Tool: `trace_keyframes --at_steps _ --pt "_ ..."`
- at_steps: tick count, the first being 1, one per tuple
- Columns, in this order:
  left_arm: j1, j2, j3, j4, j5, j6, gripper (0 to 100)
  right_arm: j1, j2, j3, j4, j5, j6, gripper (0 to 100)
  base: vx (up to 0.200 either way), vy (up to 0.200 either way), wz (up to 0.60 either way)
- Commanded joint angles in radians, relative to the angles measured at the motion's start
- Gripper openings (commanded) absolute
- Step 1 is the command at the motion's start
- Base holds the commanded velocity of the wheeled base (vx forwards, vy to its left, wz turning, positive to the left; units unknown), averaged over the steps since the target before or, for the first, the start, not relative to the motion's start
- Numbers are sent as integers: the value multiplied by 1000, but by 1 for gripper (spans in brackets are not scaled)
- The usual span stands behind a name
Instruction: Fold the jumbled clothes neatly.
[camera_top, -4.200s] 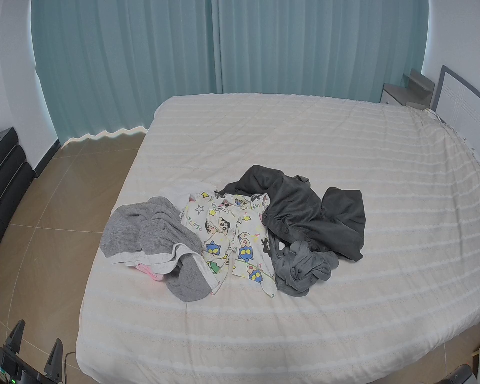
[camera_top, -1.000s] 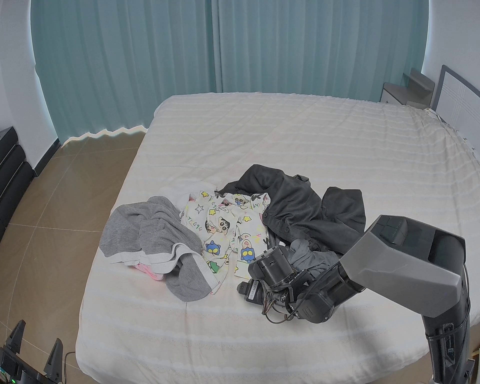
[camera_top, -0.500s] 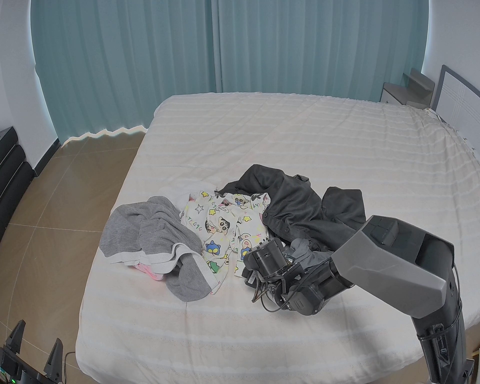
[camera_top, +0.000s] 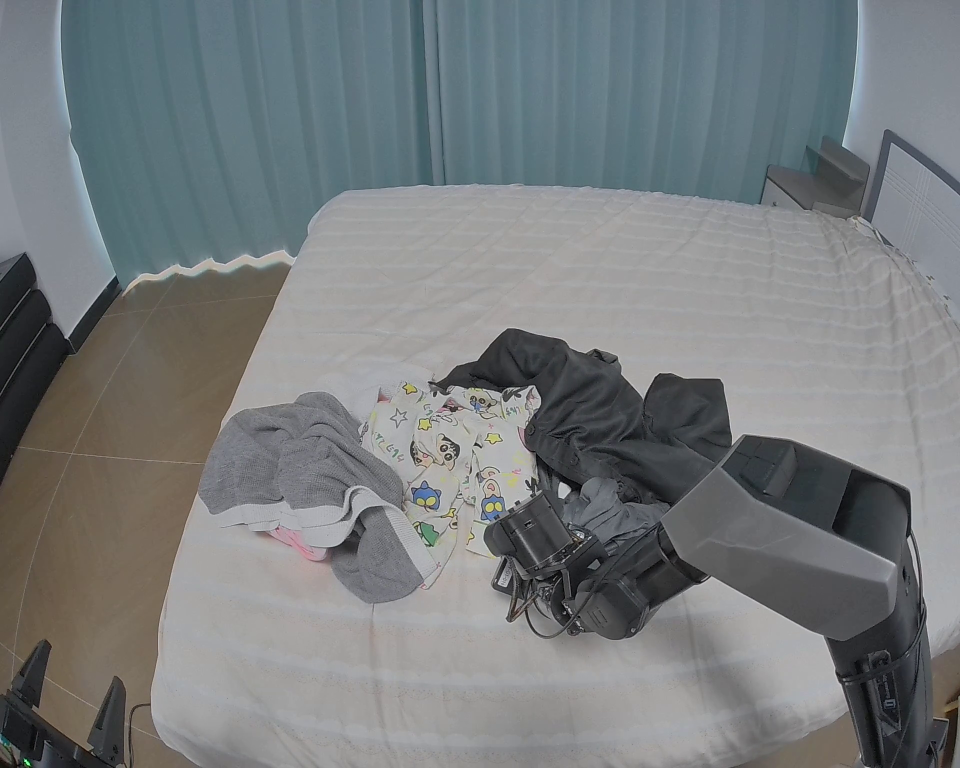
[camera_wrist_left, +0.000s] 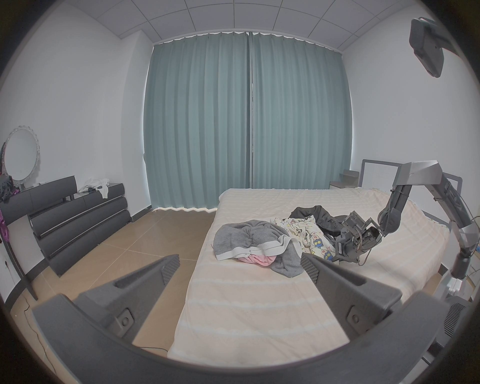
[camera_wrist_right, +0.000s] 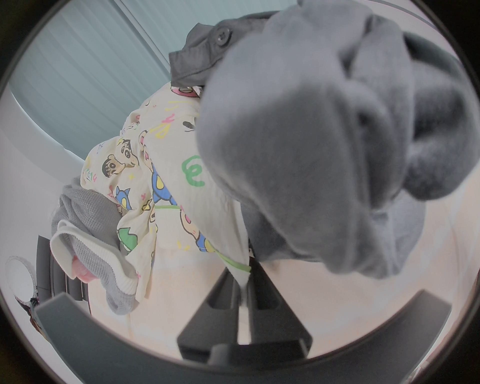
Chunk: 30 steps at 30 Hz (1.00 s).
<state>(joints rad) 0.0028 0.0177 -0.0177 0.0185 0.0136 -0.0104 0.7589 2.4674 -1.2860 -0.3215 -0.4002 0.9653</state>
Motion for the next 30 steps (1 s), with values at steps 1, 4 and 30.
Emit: trace_keyframes --at_steps 1,4,30 --pt "0 -4 12 0 0 0 100 2 -94 68 1 24 0 0 0 0 0" --pt "0 -5 12 0 2 0 100 13 -173 135 -7 69 1 0 0 0 0" --pt "-1 1 -53 -54 -3 -6 100 137 -1021 476 -82 152 -191 0 0 0 0"
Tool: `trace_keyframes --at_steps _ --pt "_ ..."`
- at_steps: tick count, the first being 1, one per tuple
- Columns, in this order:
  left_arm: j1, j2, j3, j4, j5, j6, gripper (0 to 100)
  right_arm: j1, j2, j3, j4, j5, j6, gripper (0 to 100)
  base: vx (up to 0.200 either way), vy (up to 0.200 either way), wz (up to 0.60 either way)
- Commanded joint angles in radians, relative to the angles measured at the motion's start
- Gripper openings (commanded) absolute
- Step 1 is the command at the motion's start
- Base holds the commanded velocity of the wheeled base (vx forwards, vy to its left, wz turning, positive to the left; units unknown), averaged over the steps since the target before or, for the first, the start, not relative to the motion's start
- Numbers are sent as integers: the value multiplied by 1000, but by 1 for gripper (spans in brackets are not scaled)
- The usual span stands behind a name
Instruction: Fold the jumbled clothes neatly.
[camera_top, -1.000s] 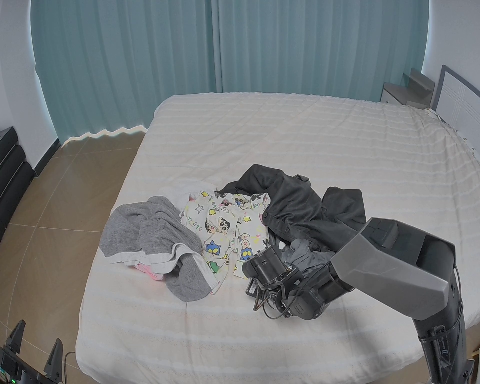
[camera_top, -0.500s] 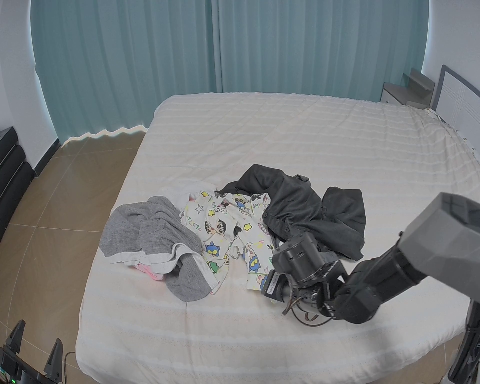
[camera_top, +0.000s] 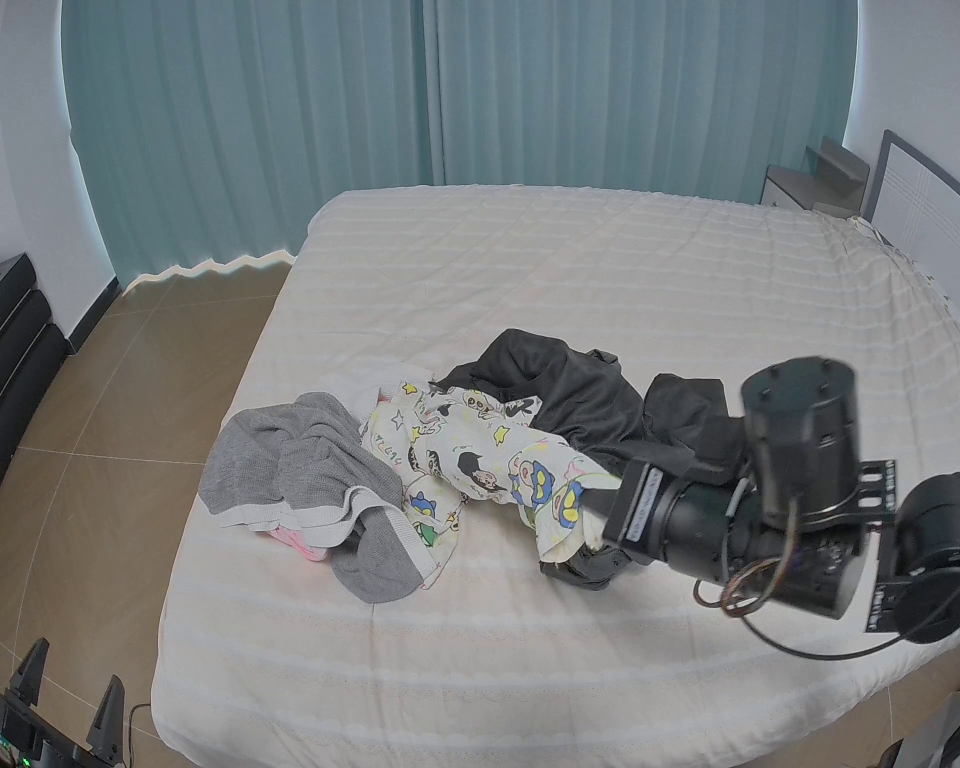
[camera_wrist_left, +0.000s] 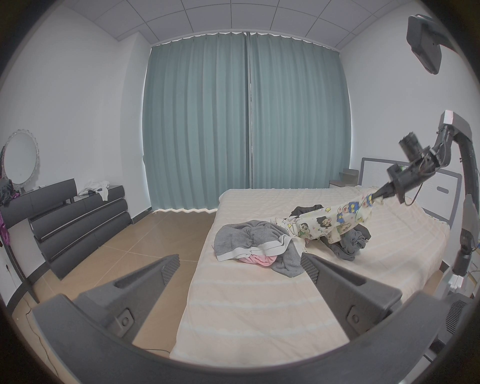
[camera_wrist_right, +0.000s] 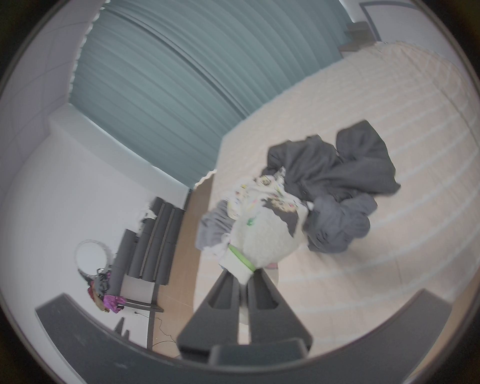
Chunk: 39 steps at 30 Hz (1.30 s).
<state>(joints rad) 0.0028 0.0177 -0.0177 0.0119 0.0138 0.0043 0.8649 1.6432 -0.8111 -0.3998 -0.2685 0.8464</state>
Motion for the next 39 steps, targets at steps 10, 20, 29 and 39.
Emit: trace_keyframes --at_steps 10,20,29,39 --pt "-84 367 -412 66 -380 -21 100 48 -293 -129 -5 143 -210 0 0 0 0" --pt "-250 864 -403 66 -514 299 100 72 -195 -316 -4 212 -262 0 0 0 0" --pt "-518 1297 -392 -119 -403 312 100 167 -75 -519 -4 175 -283 0 0 0 0" --pt "-576 1588 -361 -487 -308 304 100 210 -29 -611 -2 121 -283 0 0 0 0"
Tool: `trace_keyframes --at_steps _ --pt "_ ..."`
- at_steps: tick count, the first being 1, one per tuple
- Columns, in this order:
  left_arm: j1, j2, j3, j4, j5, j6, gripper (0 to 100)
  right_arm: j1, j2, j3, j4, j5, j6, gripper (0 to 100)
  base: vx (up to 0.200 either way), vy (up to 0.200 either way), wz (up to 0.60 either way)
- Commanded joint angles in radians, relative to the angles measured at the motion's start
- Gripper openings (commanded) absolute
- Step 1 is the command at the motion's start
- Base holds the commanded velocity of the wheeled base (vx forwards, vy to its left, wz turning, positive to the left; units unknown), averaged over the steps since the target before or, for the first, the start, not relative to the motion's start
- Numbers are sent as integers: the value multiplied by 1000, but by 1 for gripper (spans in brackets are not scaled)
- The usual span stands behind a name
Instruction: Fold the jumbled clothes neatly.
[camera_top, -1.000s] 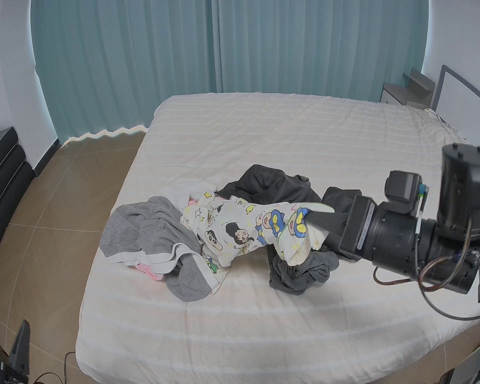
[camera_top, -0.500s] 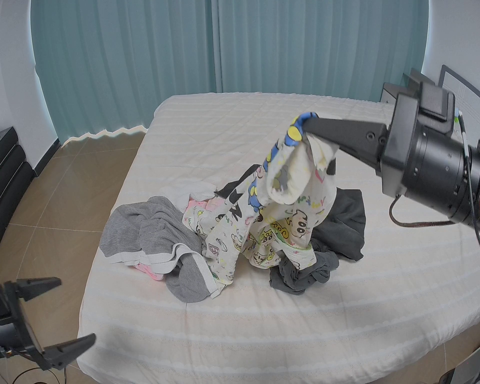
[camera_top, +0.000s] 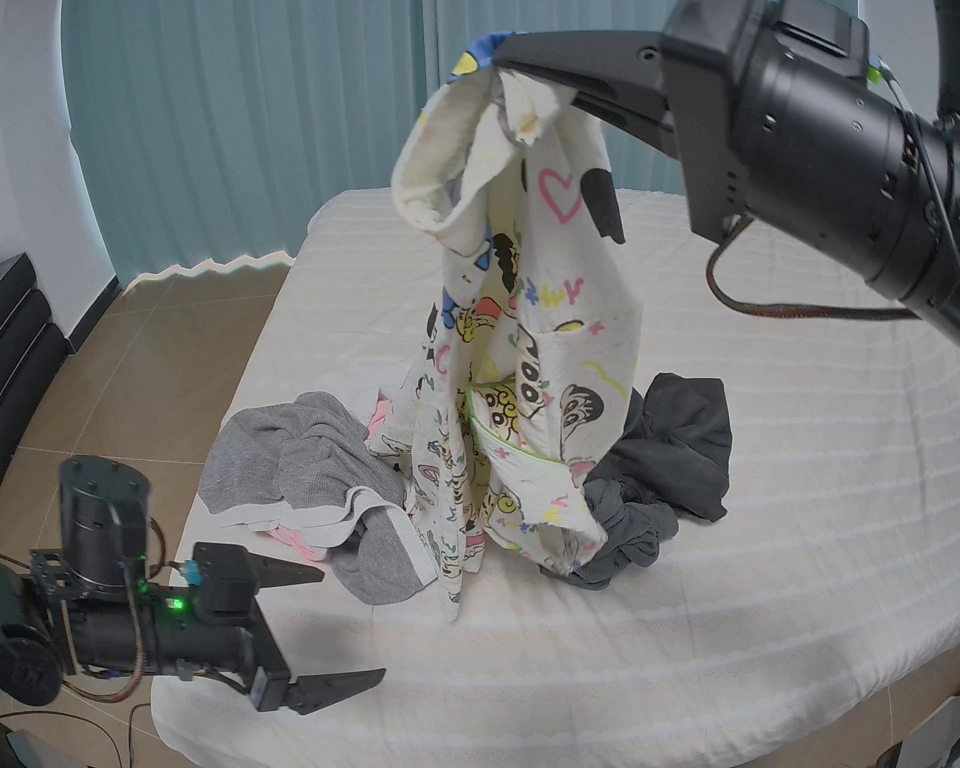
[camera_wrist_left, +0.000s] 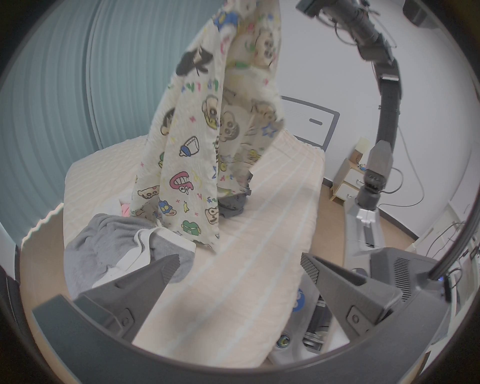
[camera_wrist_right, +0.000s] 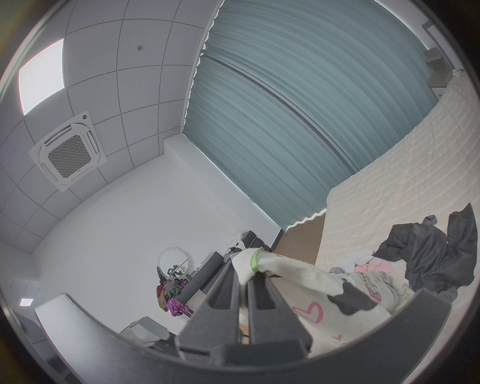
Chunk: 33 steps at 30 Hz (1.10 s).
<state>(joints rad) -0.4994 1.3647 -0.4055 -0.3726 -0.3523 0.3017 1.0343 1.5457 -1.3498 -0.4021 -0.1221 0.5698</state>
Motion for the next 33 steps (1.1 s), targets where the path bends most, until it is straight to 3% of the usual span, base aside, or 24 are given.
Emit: trace_keyframes --at_steps 1,5,7,11,12,20,33 --pt "-110 315 47 -223 122 -4 100 43 66 -78 -1 -27 -7 0 0 0 0" --pt "-165 375 51 -339 202 -93 100 43 63 -80 -1 -27 -7 0 0 0 0" --pt "-194 424 57 -417 299 -154 100 43 60 -77 -1 -27 -5 0 0 0 0" --pt "-189 485 111 -560 383 -151 100 43 53 -74 -1 -28 -5 0 0 0 0" --pt "-182 513 137 -651 398 -144 100 41 42 -69 -1 -28 -5 0 0 0 0" --pt "-123 628 179 -818 400 -69 100 38 5 -34 -3 -28 -1 0 0 0 0" --pt "-114 886 125 -1184 397 -82 100 35 -1 -20 -4 -25 5 0 0 0 0"
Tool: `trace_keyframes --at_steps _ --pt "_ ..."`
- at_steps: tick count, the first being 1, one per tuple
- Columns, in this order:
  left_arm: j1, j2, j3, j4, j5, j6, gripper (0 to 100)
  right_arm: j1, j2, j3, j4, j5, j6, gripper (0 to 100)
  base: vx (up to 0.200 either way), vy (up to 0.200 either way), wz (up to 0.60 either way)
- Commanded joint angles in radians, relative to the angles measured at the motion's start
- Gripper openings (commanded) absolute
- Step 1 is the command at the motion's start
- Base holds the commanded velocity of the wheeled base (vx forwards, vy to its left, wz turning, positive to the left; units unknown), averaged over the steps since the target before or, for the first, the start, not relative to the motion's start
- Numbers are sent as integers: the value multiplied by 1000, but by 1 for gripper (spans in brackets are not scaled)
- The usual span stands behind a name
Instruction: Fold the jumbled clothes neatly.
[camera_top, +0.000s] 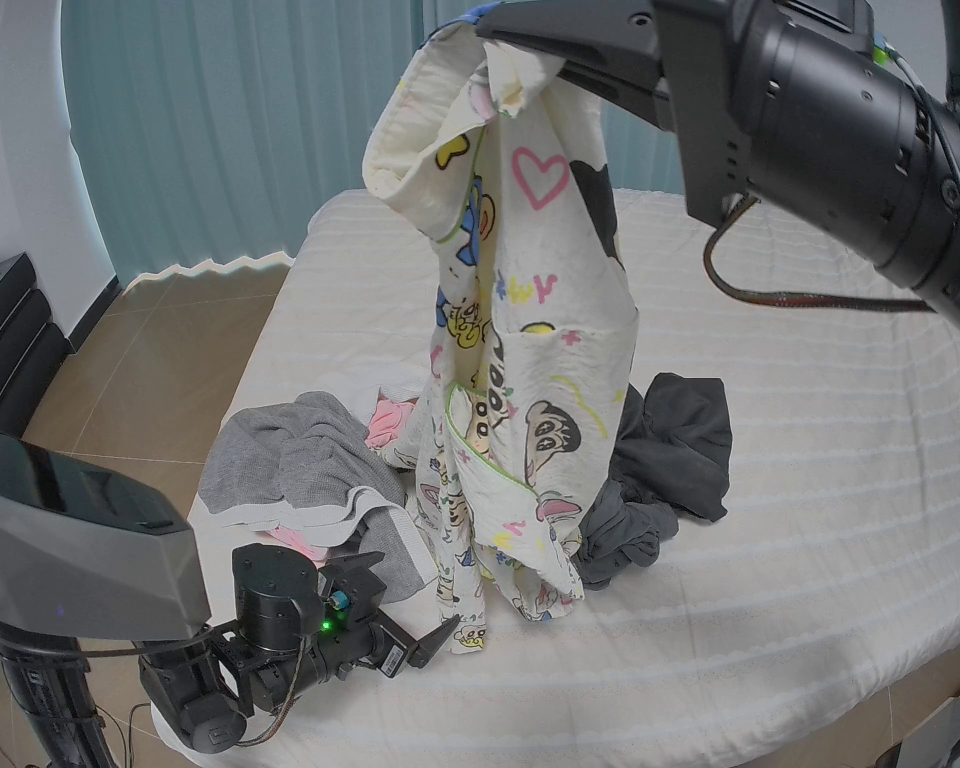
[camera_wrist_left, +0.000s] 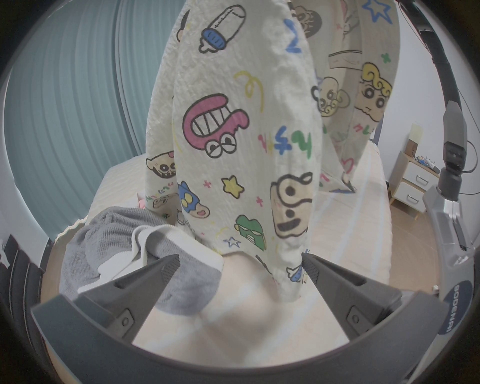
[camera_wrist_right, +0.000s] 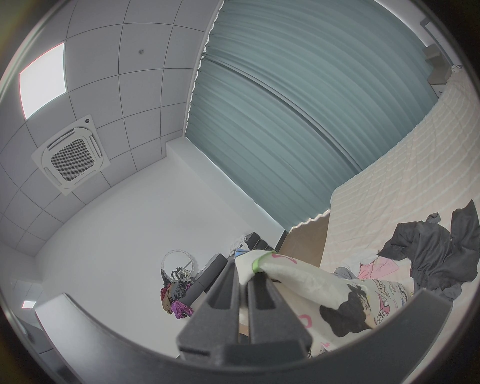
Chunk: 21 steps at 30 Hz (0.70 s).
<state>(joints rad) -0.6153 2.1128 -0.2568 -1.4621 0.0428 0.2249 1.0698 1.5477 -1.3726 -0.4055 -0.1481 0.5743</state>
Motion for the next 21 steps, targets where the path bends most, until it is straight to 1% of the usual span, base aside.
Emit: trace_keyframes --at_steps 1,2,5,6,7,8,11,12,15,17,19,20,21 --pt "0 148 -29 -106 2 -9 100 -1 -3 3 -1 1 1 0 0 0 0" --pt "0 150 -29 -106 0 -9 100 -1 -3 3 -1 1 1 0 0 0 0" --pt "-12 154 -48 -98 -1 -56 100 -10 -1 3 1 1 1 0 0 0 0" --pt "-12 154 -48 -98 -1 -56 100 -10 0 3 1 1 1 0 0 0 0" --pt "-37 148 -44 -98 -4 -107 100 -11 0 3 1 1 1 0 0 0 0" --pt "-52 139 -38 -98 -6 -131 100 -13 0 4 1 1 1 0 0 0 0" --pt "-57 135 -35 -98 -6 -137 100 -13 0 4 1 1 1 0 0 0 0" --pt "-75 118 -56 -98 -4 -148 100 -28 6 3 1 2 3 0 0 0 0" --pt "-77 119 -79 -98 -3 -151 100 -28 5 3 1 2 3 0 0 0 0" --pt "-103 119 -76 -98 -1 -159 100 -30 5 3 1 2 3 0 0 0 0" --pt "-133 118 -75 -98 -1 -190 100 -31 5 4 1 2 3 0 0 0 0" --pt "-133 118 -75 -98 -1 -190 100 -31 5 4 1 2 3 0 0 0 0" --pt "-173 110 -76 -98 3 -237 100 -33 3 4 1 2 4 0 0 0 0"
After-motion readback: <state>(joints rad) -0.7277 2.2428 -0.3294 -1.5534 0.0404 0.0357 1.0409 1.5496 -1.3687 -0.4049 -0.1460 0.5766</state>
